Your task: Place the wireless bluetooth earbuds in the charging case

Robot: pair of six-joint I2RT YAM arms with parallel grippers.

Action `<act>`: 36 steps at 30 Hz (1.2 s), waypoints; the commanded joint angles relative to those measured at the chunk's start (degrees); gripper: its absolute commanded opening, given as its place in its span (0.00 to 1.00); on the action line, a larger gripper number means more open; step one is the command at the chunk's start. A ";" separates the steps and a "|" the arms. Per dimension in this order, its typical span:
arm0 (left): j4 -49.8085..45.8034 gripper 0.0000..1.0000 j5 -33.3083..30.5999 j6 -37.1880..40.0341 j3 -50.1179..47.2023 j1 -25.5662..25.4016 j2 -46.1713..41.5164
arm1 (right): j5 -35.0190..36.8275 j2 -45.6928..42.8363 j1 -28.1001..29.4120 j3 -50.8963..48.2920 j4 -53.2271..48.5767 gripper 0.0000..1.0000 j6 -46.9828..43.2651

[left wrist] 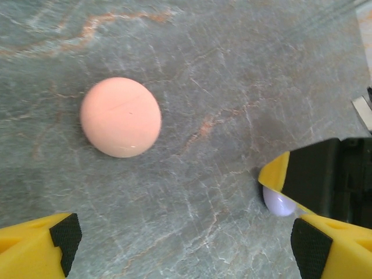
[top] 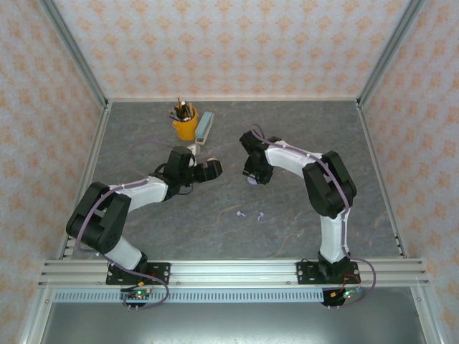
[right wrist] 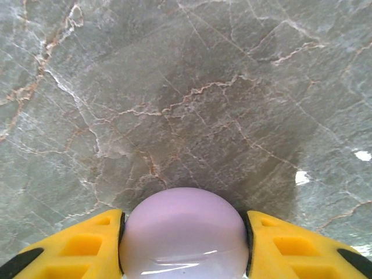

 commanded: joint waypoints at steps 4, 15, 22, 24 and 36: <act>10.44 0.95 3.52 0.86 -2.02 -1.20 1.32 | -1.39 -4.52 -0.95 -0.56 4.49 0.37 6.51; 21.01 0.90 3.53 0.53 -2.77 -3.02 4.77 | -4.18 -7.18 -2.49 -0.95 9.91 0.37 13.42; 25.56 0.89 4.27 0.57 -0.72 -3.85 9.03 | -5.83 -7.25 -2.59 -0.80 11.82 0.37 15.41; 26.94 0.88 4.19 0.28 0.08 -4.17 10.63 | -5.98 -7.25 -2.63 -0.87 12.17 0.37 15.67; 33.75 0.84 5.40 -2.24 5.84 -5.68 19.83 | -6.59 -6.56 -2.59 -1.49 13.23 0.37 16.26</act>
